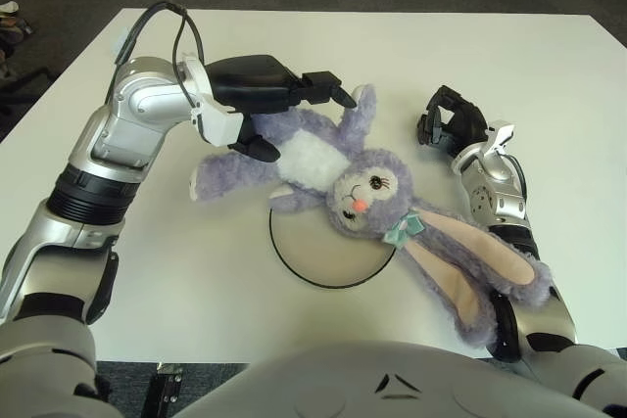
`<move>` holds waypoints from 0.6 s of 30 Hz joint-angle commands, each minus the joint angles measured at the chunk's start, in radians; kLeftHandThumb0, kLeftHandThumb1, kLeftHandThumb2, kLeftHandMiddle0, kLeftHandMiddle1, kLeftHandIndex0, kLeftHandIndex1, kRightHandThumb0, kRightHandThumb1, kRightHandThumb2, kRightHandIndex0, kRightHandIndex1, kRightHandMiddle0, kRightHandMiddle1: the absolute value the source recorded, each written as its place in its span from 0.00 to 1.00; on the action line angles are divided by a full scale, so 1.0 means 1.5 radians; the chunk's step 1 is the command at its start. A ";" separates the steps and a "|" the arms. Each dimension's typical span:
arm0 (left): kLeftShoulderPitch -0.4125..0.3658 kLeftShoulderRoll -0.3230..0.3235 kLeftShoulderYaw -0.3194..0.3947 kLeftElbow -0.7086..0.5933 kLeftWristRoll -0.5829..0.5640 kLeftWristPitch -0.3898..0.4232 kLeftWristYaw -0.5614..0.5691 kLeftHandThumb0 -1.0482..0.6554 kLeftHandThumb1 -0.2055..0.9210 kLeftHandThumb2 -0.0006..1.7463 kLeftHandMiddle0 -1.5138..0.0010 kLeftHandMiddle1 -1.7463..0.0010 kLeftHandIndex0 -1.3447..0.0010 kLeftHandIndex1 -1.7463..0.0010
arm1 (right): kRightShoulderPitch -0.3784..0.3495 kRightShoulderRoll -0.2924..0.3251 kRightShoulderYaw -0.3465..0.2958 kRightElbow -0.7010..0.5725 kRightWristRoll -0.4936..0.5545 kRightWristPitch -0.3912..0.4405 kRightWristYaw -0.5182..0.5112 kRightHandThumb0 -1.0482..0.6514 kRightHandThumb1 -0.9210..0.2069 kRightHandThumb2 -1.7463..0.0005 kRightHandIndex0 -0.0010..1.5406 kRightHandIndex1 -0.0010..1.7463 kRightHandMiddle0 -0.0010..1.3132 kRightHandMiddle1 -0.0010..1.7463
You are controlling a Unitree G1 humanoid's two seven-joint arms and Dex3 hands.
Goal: Put the doll into the plate.
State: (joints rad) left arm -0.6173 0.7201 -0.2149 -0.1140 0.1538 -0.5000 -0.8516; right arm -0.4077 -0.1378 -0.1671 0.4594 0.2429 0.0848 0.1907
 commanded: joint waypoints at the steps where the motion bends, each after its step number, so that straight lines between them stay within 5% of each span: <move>1: 0.016 0.015 0.015 0.007 0.035 -0.040 0.026 0.89 0.45 0.76 0.60 0.00 1.00 0.58 | 0.050 0.012 0.006 0.049 -0.008 0.039 -0.001 0.32 0.58 0.21 0.72 1.00 0.50 1.00; 9: -0.004 0.041 0.009 0.061 0.163 -0.163 0.086 0.88 0.48 0.74 0.61 0.00 1.00 0.51 | 0.044 0.010 0.003 0.070 -0.005 0.026 0.013 0.32 0.57 0.22 0.71 1.00 0.49 1.00; 18: -0.005 0.044 0.004 0.010 0.208 -0.098 0.059 0.88 0.47 0.74 0.61 0.00 1.00 0.47 | 0.041 0.008 0.003 0.079 -0.007 0.019 0.017 0.33 0.57 0.22 0.71 1.00 0.49 1.00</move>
State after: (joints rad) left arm -0.6143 0.7692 -0.2042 -0.0624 0.4474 -0.6808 -0.7457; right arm -0.4186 -0.1423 -0.1690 0.4970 0.2433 0.0536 0.2201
